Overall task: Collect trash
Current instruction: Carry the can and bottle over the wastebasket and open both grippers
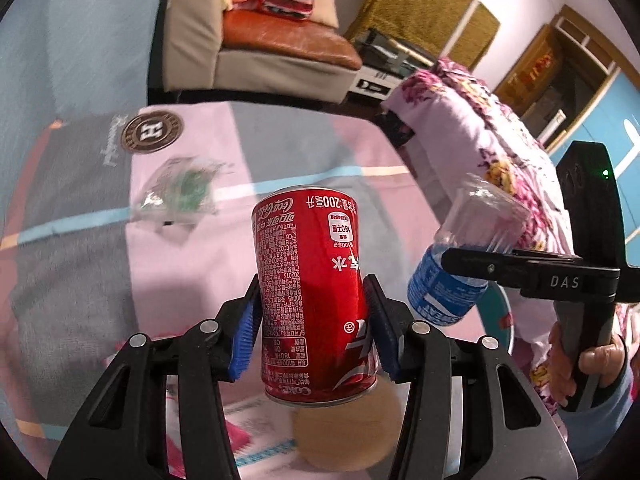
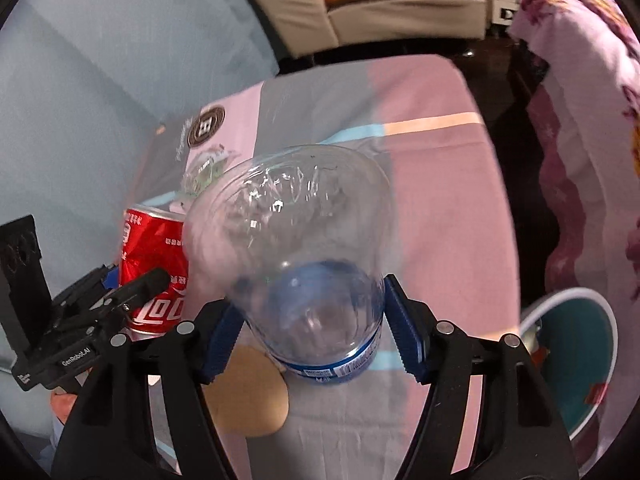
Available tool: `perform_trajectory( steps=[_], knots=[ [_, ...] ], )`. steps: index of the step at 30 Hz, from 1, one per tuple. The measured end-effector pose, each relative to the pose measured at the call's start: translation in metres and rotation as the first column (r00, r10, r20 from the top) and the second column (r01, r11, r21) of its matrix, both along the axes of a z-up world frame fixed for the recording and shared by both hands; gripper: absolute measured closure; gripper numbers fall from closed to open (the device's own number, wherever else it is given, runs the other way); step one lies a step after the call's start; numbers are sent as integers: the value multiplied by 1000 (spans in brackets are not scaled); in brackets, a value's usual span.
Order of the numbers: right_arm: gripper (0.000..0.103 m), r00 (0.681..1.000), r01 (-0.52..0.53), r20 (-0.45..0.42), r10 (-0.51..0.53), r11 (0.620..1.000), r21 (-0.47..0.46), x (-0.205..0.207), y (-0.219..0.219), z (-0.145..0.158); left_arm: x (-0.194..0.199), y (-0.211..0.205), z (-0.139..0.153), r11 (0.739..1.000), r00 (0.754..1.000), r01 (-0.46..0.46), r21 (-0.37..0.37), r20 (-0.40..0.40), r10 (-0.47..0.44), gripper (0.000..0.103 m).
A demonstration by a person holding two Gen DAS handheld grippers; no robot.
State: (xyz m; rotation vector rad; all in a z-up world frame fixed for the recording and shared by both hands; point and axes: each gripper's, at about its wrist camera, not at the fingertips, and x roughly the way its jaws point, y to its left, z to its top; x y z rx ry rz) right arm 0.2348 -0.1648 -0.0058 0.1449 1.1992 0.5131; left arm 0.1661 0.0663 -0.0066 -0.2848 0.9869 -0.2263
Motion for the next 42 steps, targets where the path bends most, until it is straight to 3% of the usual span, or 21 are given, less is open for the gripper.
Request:
perform_trajectory(
  steps=[8, 20, 31, 42],
  knots=[
    [39, 990, 122, 68, -126, 991, 55, -38, -81, 29, -7, -62, 21, 995, 995, 96, 20, 26, -97, 52],
    [39, 949, 279, 132, -287, 958, 71, -91, -183, 38, -16, -175, 21, 968, 968, 250, 40, 22, -251, 52],
    [39, 897, 417, 120, -425, 905, 89, -123, -270, 16, -19, -269, 0, 925, 929, 371, 81, -20, -370, 52],
    [39, 875, 471, 104, -473, 881, 49, -123, -302, -8, -4, -321, -30, 892, 896, 442, 91, -75, -437, 52]
  ],
)
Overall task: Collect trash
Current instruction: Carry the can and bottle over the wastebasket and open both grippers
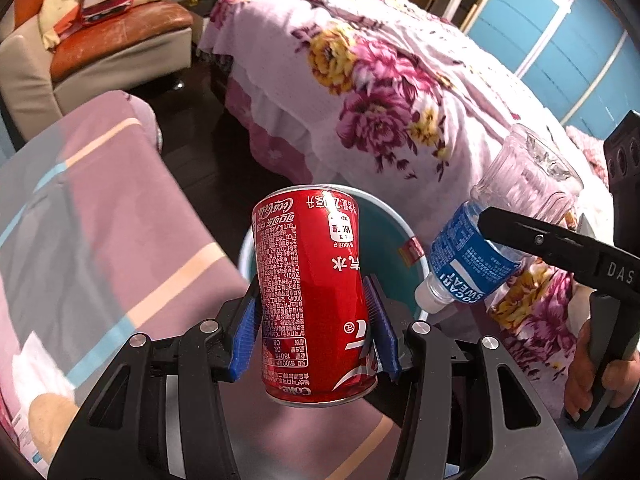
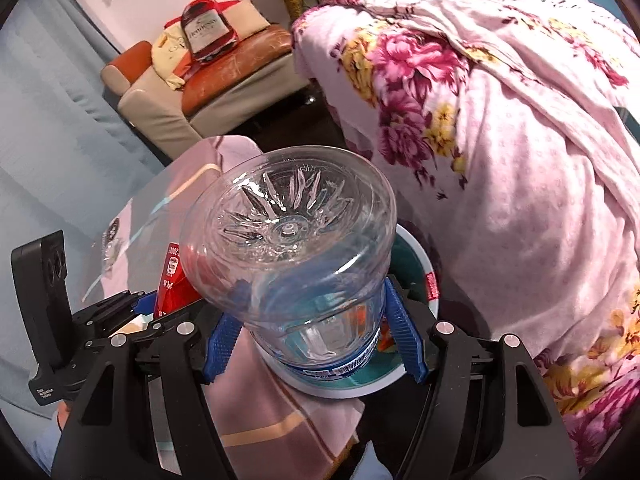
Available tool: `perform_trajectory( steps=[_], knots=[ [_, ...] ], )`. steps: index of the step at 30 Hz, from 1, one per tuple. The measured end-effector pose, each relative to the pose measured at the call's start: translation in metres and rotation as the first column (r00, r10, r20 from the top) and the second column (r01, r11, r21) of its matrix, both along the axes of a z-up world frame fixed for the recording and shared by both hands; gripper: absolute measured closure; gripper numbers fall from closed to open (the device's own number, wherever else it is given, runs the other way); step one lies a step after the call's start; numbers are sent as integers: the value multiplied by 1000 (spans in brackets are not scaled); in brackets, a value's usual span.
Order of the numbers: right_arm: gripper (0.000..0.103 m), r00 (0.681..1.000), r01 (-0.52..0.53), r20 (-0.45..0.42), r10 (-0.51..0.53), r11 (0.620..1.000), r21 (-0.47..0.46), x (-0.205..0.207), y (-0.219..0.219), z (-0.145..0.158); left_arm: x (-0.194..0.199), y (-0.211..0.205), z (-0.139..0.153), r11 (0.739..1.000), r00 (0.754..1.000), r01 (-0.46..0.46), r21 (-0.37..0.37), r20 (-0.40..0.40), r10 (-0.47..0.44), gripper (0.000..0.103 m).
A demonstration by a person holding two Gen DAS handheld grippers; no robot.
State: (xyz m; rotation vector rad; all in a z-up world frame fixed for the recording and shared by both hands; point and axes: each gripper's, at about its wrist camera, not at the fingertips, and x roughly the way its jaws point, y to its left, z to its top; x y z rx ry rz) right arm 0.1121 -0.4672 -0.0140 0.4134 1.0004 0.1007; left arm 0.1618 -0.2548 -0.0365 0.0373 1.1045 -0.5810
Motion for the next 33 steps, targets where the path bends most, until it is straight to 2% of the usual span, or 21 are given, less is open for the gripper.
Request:
perform_trajectory(
  steps=[10, 12, 14, 15, 21, 26, 33],
  knots=[
    [39, 999, 26, -42, -26, 1000, -3, 6, -8, -19, 13, -20, -22, 999, 999, 30, 9, -39, -30, 51],
    [39, 998, 29, -50, -29, 1000, -4, 7, -8, -21, 15, -22, -25, 999, 998, 32, 11, -50, -32, 44],
    [39, 998, 30, -57, -30, 1000, -6, 8, -7, -23, 16, -22, -26, 1000, 999, 27, 13, -46, -26, 27],
    [39, 998, 30, -59, -31, 1000, -6, 9, -7, -24, 16, -21, -26, 1000, 999, 22, 13, -38, -21, 25],
    [39, 997, 26, -71, -27, 1000, -9, 14, -2, -27, 17, -8, -27, 1000, 999, -9, 29, -36, 10, 24],
    [39, 995, 12, -95, -14, 1000, -17, 18, 6, -34, 16, 10, -26, 998, 998, -47, 29, -31, 48, 13],
    [39, 991, 2, -130, -5, 1000, -21, 21, 15, -44, 13, 31, -25, 997, 997, -73, 26, -35, 74, 12]
  ],
)
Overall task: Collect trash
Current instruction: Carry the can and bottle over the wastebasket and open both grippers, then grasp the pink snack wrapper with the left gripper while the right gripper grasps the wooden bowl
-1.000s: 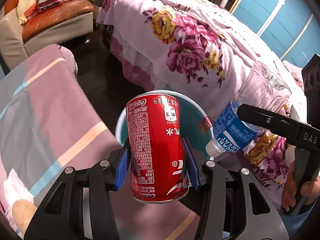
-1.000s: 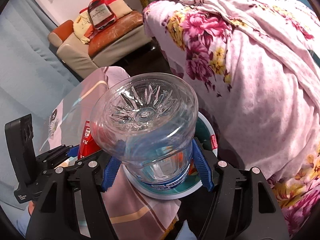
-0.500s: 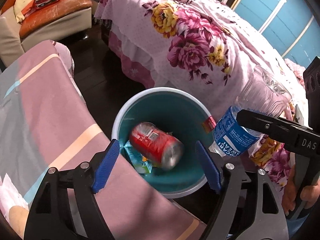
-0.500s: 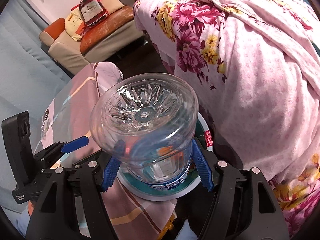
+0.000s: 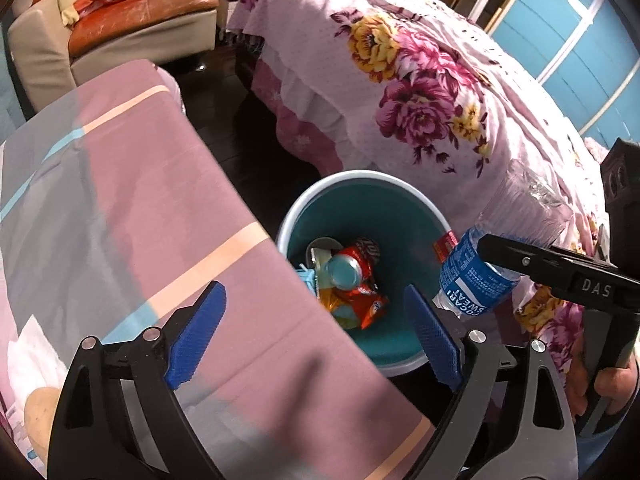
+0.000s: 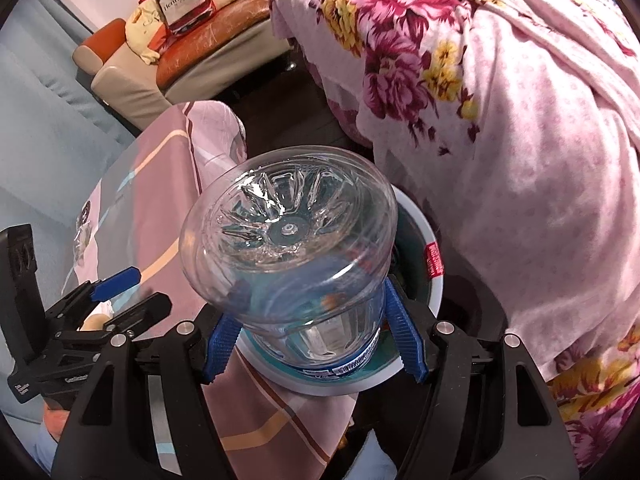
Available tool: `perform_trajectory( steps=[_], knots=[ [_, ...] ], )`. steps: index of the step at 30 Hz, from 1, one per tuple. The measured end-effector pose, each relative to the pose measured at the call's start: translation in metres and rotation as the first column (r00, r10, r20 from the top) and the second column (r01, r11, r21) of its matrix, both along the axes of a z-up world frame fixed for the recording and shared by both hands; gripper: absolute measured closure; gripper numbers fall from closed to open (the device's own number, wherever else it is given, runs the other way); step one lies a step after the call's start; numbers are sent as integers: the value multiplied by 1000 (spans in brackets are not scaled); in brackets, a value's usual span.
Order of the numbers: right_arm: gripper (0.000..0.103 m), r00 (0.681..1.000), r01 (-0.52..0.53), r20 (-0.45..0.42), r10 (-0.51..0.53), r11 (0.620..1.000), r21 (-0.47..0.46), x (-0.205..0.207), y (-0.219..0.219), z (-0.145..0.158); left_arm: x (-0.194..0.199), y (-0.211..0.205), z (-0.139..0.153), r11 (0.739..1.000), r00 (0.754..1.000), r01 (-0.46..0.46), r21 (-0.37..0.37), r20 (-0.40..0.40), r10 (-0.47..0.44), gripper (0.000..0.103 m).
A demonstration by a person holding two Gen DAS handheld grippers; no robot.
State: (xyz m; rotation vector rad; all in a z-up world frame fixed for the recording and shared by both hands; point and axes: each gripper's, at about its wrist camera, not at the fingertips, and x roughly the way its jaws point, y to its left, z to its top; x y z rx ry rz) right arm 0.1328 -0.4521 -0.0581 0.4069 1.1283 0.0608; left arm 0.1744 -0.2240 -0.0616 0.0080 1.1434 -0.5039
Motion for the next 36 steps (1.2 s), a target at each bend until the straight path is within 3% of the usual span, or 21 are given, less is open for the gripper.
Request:
perform_trajectory(
  steps=[13, 15, 22, 36],
  knots=[
    [37, 997, 13, -81, -11, 1000, 21, 1, 12, -9, -10, 27, 6, 999, 1000, -23, -26, -1, 23, 12],
    [30, 997, 18, -76, -16, 999, 26, -1, 14, -6, -12, 32, 7, 999, 1000, -29, -33, -1, 29, 12],
    [28, 999, 21, -48, -21, 1000, 2, -5, 25, 13, -20, 54, 17, 997, 998, -55, -59, 11, 56, 12],
    [25, 994, -110, -29, 109, 994, -27, -12, 103, 40, -45, 139, 39, 981, 982, -175, -88, 51, 180, 12]
  ],
)
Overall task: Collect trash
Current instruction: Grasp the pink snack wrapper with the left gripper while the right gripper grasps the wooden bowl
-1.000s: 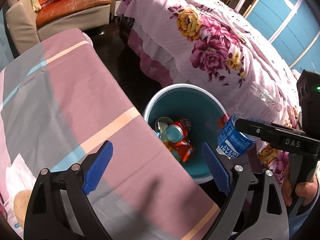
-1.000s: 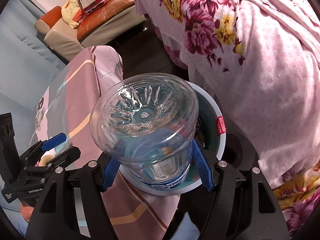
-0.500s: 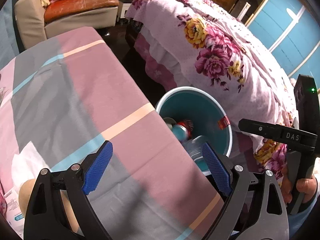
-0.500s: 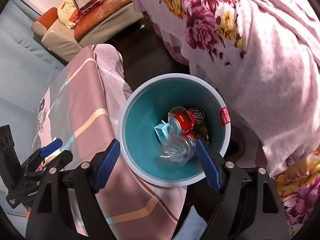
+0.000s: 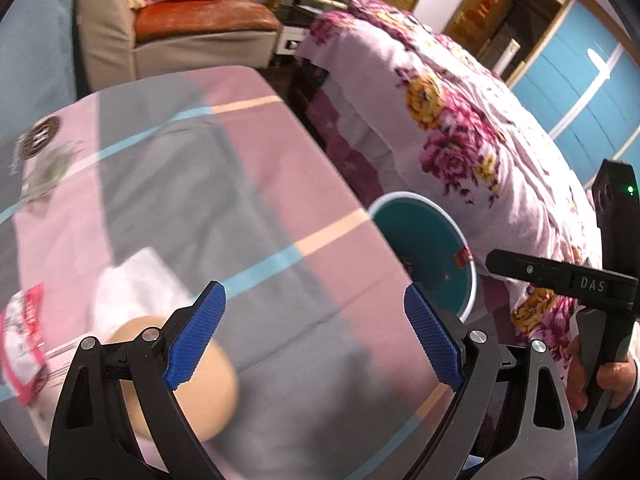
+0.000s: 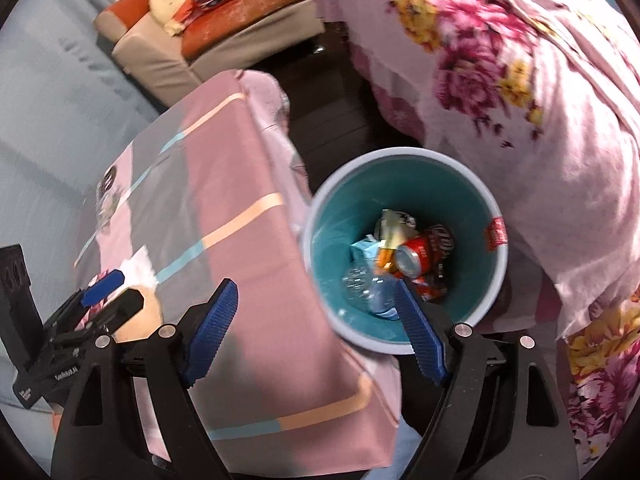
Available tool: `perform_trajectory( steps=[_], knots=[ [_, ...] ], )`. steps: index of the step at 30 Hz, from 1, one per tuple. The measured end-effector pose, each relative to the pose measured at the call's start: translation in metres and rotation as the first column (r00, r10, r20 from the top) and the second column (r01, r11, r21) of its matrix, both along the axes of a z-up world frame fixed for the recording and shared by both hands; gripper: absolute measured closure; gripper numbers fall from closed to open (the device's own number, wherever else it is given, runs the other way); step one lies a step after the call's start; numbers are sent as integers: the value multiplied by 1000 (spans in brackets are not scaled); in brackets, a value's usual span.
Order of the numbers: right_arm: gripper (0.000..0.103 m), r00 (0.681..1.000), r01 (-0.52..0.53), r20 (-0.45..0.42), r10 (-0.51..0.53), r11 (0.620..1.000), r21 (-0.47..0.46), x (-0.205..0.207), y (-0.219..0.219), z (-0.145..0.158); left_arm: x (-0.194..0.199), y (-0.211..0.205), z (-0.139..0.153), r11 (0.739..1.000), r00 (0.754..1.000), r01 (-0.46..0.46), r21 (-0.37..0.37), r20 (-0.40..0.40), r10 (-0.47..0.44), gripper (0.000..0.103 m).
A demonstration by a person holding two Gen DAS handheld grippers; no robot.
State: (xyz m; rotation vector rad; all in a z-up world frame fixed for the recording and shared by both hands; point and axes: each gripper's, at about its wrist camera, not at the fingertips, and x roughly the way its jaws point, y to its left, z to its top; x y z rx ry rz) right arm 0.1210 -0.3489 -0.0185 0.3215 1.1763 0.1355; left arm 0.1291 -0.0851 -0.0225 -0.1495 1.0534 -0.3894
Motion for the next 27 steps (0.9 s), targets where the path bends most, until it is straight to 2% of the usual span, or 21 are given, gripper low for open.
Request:
perform_trajectory(
  steps=[8, 11, 16, 21, 27],
  knots=[
    [25, 988, -155, -3, 155, 987, -37, -4, 80, 8, -16, 79, 11, 992, 991, -128, -5, 29, 128, 12],
    [21, 973, -229, -12, 229, 971, -62, -4, 116, 8, -21, 107, 13, 984, 983, -179, -12, 35, 179, 12],
    [21, 942, -336, -42, 334, 938, -85, -6, 169, -1, -34, 160, 8, 962, 961, -273, -27, 28, 273, 10],
    [21, 896, -443, -97, 433, 889, -119, -12, 222, -20, -40, 203, -4, 936, 936, -351, -40, 0, 351, 9],
    [21, 830, -556, -115, 546, 794, -245, -29, 273, -34, -42, 237, -20, 911, 912, -411, -44, -37, 409, 9]
  ],
)
